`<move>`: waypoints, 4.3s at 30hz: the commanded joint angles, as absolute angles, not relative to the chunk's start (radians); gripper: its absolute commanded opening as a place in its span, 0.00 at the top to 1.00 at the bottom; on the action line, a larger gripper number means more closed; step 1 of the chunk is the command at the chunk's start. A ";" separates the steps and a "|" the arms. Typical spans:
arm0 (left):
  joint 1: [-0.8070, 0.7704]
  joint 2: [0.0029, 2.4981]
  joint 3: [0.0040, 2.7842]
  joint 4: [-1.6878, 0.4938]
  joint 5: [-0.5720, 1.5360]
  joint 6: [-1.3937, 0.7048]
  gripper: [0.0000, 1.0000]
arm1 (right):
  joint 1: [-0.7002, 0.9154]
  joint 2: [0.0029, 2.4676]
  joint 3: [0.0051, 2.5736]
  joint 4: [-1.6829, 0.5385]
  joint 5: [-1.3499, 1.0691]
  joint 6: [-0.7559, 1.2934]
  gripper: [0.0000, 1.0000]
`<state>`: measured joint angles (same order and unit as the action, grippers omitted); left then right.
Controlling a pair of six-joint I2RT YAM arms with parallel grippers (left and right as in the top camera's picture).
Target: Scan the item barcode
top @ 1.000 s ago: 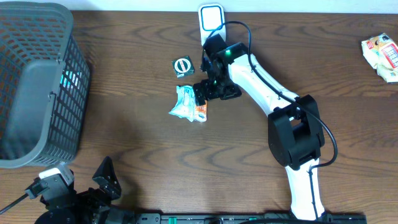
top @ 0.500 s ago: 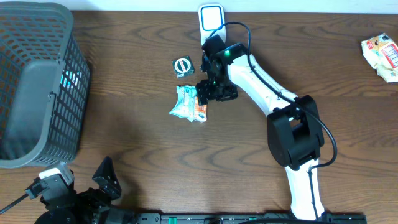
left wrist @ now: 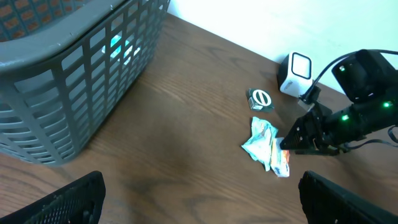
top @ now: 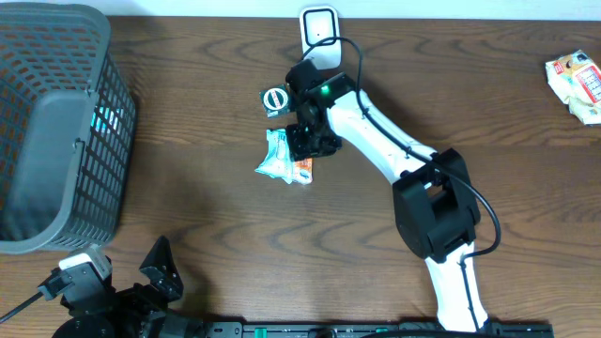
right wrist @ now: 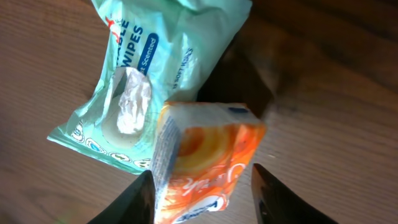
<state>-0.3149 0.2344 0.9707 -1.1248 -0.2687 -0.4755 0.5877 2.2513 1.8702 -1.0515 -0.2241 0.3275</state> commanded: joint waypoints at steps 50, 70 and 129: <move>-0.311 0.233 0.966 -1.124 -0.286 -0.485 0.02 | 0.361 2.247 1.829 -1.259 -0.547 -0.062 0.95; -0.311 0.233 0.966 -1.124 -0.286 -0.485 0.02 | 0.624 2.227 1.829 -1.201 -0.005 0.180 0.54; -0.311 0.233 0.966 -1.124 -0.286 -0.485 0.02 | 0.760 2.227 1.764 -1.111 0.349 0.323 0.50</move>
